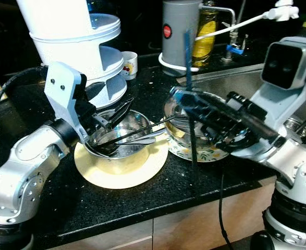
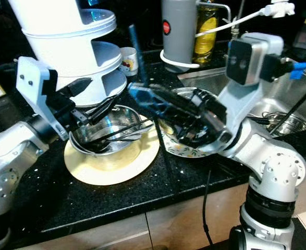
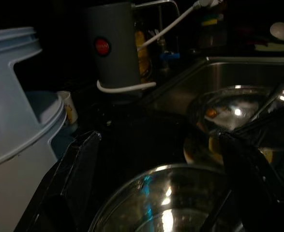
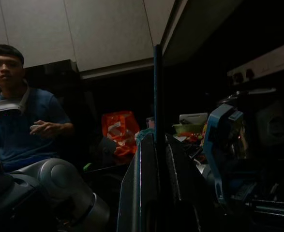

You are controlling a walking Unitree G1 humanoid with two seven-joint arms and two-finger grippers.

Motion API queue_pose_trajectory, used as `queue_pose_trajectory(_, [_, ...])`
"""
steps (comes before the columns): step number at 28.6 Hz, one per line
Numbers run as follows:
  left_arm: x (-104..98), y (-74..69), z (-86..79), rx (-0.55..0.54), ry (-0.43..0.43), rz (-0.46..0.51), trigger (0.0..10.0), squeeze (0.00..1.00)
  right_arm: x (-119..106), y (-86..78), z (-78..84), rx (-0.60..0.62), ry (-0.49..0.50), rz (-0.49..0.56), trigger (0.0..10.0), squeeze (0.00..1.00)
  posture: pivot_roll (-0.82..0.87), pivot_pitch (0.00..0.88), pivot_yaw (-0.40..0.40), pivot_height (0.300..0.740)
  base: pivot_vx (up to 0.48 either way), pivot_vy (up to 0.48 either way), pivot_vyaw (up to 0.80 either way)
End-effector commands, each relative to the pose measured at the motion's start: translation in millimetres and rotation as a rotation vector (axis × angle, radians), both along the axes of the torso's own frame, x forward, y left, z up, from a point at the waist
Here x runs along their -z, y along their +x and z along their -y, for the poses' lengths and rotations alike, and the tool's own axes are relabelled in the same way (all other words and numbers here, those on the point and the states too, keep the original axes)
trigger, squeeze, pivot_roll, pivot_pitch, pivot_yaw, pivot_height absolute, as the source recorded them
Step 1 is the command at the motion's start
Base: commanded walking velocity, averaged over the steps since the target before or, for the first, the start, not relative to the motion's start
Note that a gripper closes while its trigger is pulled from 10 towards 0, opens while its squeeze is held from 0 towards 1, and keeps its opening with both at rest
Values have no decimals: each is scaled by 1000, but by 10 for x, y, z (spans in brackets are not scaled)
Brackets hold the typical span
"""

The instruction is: Kitchen organization

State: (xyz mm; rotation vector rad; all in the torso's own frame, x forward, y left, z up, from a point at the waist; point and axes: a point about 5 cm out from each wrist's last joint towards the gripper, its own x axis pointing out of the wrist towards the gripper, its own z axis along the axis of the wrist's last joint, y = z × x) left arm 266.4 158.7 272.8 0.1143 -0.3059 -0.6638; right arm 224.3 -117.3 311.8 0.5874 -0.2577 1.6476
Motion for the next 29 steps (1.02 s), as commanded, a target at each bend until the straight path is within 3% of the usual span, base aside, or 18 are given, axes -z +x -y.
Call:
queue_pose_trajectory(1, [85,13,-25,19,67,-40,10000,0,-6,-49,-41,-12,-23,20,10000,0,39,0,20,740,0,0,0])
queue_pose_trajectory(7, [154,23,-57,87,175,-57,10000,0,19,-66,-76,-18,-46,14,10000,0,36,0,20,740,0,0,0])
queue_pose_trajectory(9, [212,33,-53,159,270,-73,10000,0,41,-85,-105,-25,-57,12,10000,0,32,0,22,740,0,0,0])
queue_pose_trajectory(17, [184,133,2,245,378,-44,10000,0,54,-100,-117,-22,-67,12,10000,0,24,0,31,740,0,0,0])
queue_pose_trajectory(22, [140,210,71,272,402,-5,10000,0,64,-112,-120,-21,-72,13,10000,0,21,0,31,740,0,0,0])
queue_pose_trajectory(29, [75,240,231,347,414,39,10000,0,71,-121,-133,-20,-73,11,10000,0,19,0,32,740,0,0,-729])
